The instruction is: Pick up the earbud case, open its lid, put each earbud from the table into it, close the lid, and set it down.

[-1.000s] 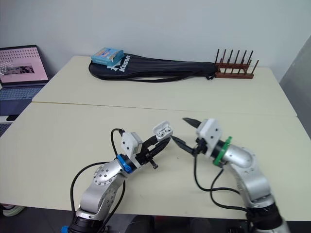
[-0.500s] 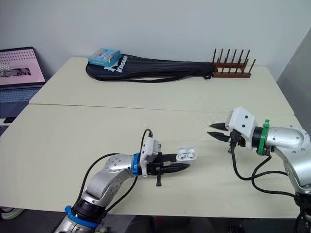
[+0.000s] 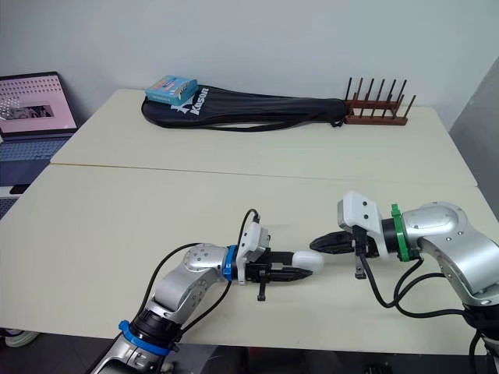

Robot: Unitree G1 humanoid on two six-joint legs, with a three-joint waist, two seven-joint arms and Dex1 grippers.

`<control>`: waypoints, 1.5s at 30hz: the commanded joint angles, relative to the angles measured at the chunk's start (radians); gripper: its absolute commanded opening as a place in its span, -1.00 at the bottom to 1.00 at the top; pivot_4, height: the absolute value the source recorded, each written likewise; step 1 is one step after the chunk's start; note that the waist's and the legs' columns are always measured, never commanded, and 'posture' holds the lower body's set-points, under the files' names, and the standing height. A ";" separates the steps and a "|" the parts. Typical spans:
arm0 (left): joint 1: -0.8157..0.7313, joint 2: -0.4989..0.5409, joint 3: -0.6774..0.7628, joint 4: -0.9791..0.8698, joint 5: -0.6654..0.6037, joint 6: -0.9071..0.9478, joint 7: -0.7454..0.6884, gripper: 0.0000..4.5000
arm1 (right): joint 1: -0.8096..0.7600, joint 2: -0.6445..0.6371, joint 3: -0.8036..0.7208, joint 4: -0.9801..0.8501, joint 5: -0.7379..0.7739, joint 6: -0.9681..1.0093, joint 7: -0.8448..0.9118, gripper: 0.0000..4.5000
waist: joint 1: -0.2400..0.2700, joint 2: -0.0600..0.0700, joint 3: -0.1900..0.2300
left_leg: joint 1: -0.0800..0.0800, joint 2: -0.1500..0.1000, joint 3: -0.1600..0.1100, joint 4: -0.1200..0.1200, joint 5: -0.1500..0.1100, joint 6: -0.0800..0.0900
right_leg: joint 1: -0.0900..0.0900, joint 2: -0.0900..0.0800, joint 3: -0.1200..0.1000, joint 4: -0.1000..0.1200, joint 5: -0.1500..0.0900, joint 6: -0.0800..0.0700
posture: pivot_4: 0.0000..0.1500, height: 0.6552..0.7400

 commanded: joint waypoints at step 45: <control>0.060 0.560 0.283 -0.236 -0.038 0.326 0.008 1.00 | 0.153 -0.183 -0.185 -0.003 -0.111 -0.225 0.067 0.77 | -0.022 0.001 0.002 | 0.009 0.003 0.005 -0.002 0.000 0.000 | 0.003 0.002 0.004 0.002 -0.003 0.004 | 1.00 -0.12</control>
